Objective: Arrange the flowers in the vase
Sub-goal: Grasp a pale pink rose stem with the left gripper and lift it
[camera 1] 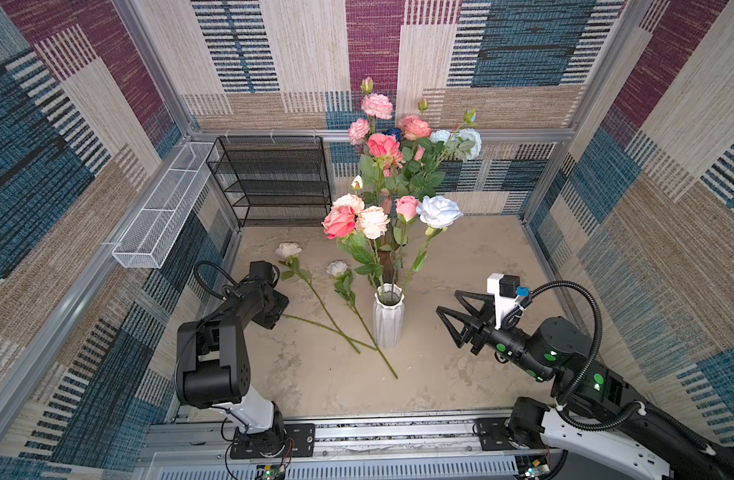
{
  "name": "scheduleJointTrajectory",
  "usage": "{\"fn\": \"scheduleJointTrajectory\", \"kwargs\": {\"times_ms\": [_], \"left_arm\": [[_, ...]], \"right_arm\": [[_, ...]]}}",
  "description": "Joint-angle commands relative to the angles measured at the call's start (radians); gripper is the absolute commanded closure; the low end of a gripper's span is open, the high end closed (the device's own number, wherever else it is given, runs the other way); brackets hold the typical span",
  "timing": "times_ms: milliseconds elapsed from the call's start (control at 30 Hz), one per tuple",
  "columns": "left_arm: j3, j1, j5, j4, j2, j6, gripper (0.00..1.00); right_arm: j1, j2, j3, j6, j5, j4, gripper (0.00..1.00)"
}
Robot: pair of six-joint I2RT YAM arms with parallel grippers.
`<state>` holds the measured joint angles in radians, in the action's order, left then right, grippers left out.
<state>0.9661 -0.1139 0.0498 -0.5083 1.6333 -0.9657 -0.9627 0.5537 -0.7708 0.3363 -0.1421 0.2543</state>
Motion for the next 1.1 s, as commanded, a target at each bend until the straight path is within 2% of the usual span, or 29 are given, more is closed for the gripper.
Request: {"fn": "scheduleJointTrajectory", "kwargs": {"times_ms": [0,167,300,500,733,933,1067], "left_arm": [[0.030,-0.003,0.015,-0.038,0.039,0.003,0.49],[0.109,-0.002,0.022,-0.095,0.129,0.006,0.55],[0.107,-0.001,0.048,-0.099,0.155,0.012,0.61],[0.106,0.000,0.048,-0.108,0.193,0.038,0.76],[0.092,0.000,0.062,-0.107,0.155,0.060,0.89],[0.079,0.000,0.071,-0.108,0.099,0.077,0.96],[0.056,0.000,0.065,-0.107,0.010,0.089,1.00]], "right_arm": [[0.000,-0.010,-0.003,0.006,-0.026,0.002,0.21],[0.001,-0.026,0.005,0.009,-0.027,0.003,0.21],[0.000,-0.035,0.004,0.011,-0.026,0.010,0.21],[-0.001,-0.051,0.011,0.012,-0.039,0.021,0.21],[0.000,-0.046,0.007,0.006,-0.047,0.020,0.21],[0.000,-0.046,0.002,0.003,-0.049,0.017,0.21],[0.000,-0.049,-0.005,0.004,-0.053,0.023,0.21]]}}
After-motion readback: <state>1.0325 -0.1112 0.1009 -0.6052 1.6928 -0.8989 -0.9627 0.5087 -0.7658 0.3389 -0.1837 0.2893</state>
